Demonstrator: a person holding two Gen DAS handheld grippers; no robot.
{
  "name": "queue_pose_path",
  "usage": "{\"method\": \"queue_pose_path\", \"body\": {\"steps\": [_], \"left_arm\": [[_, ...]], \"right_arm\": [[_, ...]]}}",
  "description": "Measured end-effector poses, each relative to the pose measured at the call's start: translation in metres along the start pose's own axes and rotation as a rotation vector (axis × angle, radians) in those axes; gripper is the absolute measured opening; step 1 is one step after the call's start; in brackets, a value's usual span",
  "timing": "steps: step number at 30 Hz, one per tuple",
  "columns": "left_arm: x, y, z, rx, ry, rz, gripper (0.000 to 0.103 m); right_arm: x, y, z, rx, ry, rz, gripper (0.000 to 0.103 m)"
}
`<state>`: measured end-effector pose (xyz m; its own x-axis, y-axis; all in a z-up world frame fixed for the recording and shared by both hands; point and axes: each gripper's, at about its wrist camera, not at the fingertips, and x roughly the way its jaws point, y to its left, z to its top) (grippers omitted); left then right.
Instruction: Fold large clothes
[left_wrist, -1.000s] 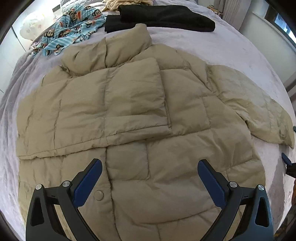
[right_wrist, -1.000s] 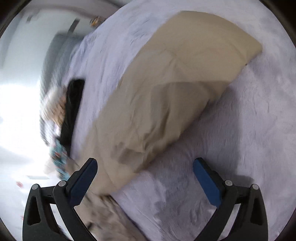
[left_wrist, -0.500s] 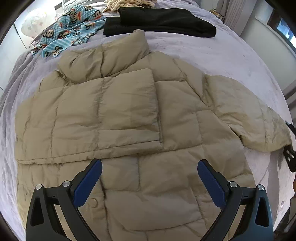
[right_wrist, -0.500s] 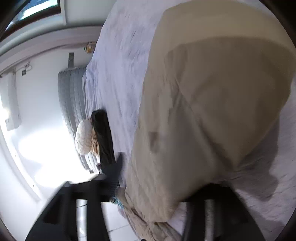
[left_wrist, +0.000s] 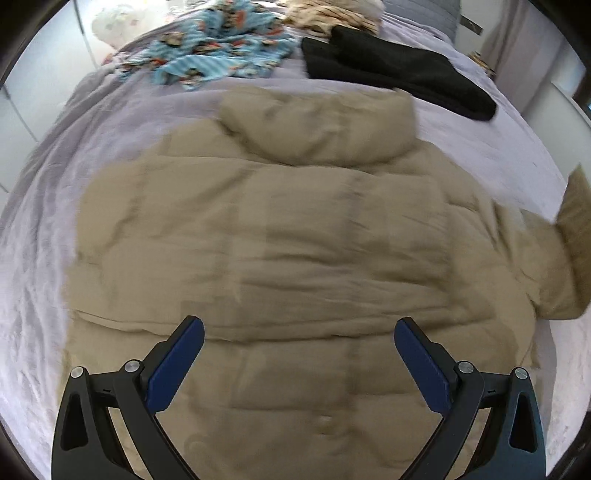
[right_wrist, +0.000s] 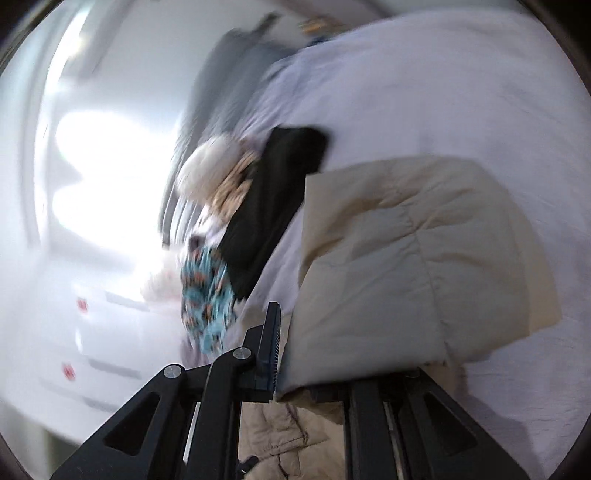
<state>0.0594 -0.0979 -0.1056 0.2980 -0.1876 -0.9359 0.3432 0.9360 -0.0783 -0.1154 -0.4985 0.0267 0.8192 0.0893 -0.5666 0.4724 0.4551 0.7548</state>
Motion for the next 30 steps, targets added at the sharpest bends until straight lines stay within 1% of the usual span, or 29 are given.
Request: {"method": "queue_pose_path", "body": {"steps": [2, 4, 5, 7, 8, 9, 11, 13, 14, 16, 19, 21, 22, 23, 25, 27, 28, 30], "left_arm": [[-0.001, 0.02, 0.003, -0.011, -0.014, 0.016, 0.103], [-0.001, 0.036, 0.005, -0.014, -0.027, 0.035, 0.103], [0.0, 0.045, 0.007, -0.017, -0.033, 0.047, 0.103], [0.002, 0.061, 0.009, -0.027, -0.04, 0.059, 0.103], [0.003, 0.068, 0.01, -0.035, -0.043, 0.064, 0.103], [0.005, 0.074, 0.011, -0.042, -0.046, 0.069, 0.103], [0.008, 0.085, 0.012, -0.05, -0.052, 0.079, 0.103], [0.013, 0.093, 0.014, -0.053, -0.057, 0.09, 0.103], [0.015, 0.096, 0.014, -0.057, -0.059, 0.094, 0.103], [0.02, 0.099, 0.016, -0.061, -0.058, 0.088, 0.103], [0.025, 0.094, 0.015, -0.06, -0.052, 0.071, 0.103], [0.028, 0.09, 0.017, -0.053, -0.05, 0.061, 0.103], [0.03, 0.086, 0.02, -0.05, -0.049, 0.052, 0.103], [0.031, 0.084, 0.022, -0.048, -0.05, 0.041, 0.103], [0.03, 0.081, 0.026, -0.051, -0.059, 0.023, 0.103], [0.03, 0.081, 0.031, -0.055, -0.069, 0.002, 0.103], [0.031, 0.082, 0.034, -0.06, -0.071, -0.005, 0.103], [0.033, 0.087, 0.039, -0.074, -0.072, -0.025, 0.103]], "right_arm": [[0.021, 0.035, -0.01, -0.096, 0.031, -0.003, 0.014], [0.047, 0.071, -0.028, -0.192, 0.077, 0.006, 0.014], [0.064, 0.093, -0.043, -0.265, 0.112, 0.002, 0.014], [0.091, 0.124, -0.072, -0.397, 0.171, -0.026, 0.014], [0.109, 0.139, -0.093, -0.478, 0.208, -0.049, 0.014], [0.127, 0.149, -0.112, -0.541, 0.244, -0.066, 0.014], [0.165, 0.157, -0.15, -0.612, 0.328, -0.119, 0.014], [0.195, 0.143, -0.176, -0.598, 0.399, -0.167, 0.014], [0.201, 0.133, -0.188, -0.583, 0.417, -0.188, 0.014], [0.212, 0.112, -0.197, -0.538, 0.44, -0.23, 0.014], [0.226, 0.089, -0.194, -0.465, 0.459, -0.257, 0.014], [0.223, 0.085, -0.188, -0.421, 0.473, -0.257, 0.018], [0.217, 0.087, -0.184, -0.403, 0.473, -0.252, 0.029], [0.209, 0.089, -0.181, -0.389, 0.467, -0.237, 0.052], [0.185, 0.091, -0.174, -0.346, 0.422, -0.187, 0.082], [0.164, 0.085, -0.161, -0.298, 0.357, -0.165, 0.082], [0.154, 0.077, -0.151, -0.241, 0.322, -0.17, 0.082], [0.148, 0.063, -0.136, -0.132, 0.273, -0.164, 0.081]]}}
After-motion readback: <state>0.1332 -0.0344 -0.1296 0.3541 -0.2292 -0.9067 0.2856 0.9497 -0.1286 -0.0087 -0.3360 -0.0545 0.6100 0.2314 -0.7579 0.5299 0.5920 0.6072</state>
